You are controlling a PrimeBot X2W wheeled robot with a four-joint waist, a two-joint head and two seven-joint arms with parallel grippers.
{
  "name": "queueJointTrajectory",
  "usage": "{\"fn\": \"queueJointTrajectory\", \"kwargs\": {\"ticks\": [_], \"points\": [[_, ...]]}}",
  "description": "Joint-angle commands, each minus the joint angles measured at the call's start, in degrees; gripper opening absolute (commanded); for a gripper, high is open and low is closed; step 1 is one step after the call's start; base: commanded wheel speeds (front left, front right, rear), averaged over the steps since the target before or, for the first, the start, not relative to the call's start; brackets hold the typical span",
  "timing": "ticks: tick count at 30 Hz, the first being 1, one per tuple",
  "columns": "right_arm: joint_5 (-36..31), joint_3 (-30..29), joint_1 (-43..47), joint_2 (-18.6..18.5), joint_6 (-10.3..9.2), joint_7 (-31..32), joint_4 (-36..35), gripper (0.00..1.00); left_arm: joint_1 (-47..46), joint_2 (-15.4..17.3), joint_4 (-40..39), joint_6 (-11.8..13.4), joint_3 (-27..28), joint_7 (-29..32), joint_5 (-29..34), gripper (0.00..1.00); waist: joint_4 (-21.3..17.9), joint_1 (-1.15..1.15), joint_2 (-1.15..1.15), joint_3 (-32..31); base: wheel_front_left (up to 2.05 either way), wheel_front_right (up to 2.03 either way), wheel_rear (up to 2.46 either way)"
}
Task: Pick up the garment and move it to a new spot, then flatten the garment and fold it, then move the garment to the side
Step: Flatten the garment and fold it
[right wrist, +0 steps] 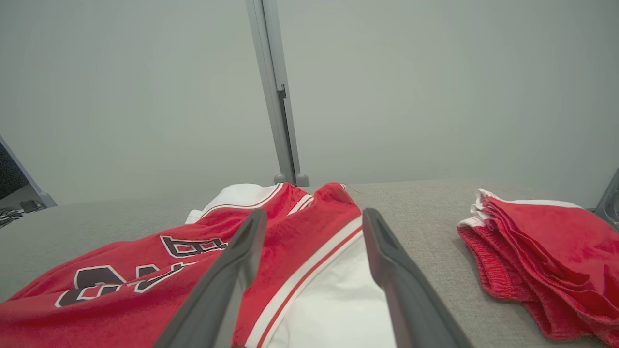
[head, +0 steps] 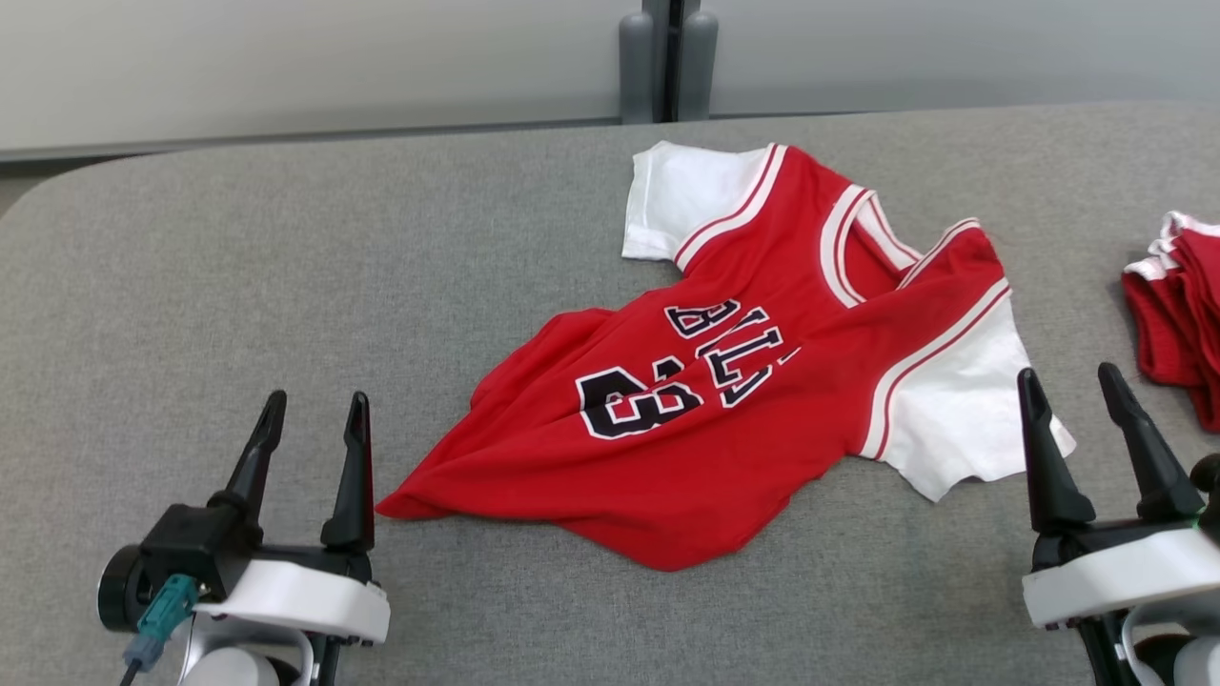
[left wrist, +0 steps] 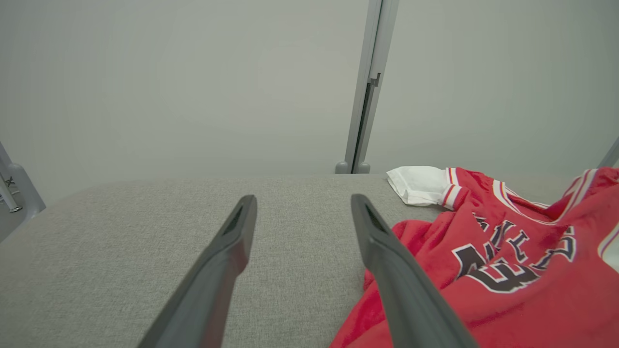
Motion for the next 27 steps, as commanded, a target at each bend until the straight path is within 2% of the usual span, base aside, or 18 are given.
{"fn": "queueJointTrajectory", "kwargs": {"ticks": [1,8,20,27], "points": [[-0.40,0.52,1.31,-0.15,0.00,0.54,-0.83,1.00,1.22,0.64,-0.19,0.46,-0.01,0.25,-0.28,1.00,-0.79,0.00,0.00,-1.61,0.00,0.00,0.00],[0.09,2.33,4.87,0.17,0.00,2.45,-2.85,1.00,4.68,1.33,-1.27,0.93,-0.79,1.68,-0.31,1.00,-1.27,0.00,0.00,-3.88,0.00,0.00,0.00],[0.10,2.53,5.82,0.20,0.00,3.35,-3.77,1.00,5.97,1.25,-2.38,1.07,-2.29,2.88,-0.56,1.00,-1.03,0.00,0.00,-4.51,0.00,0.00,0.00],[0.24,2.50,5.48,0.44,0.00,3.62,-4.03,1.00,4.66,1.50,-2.30,-0.11,-4.10,4.27,-0.20,1.00,-0.72,0.00,0.00,-3.94,0.00,0.00,0.00]]}}
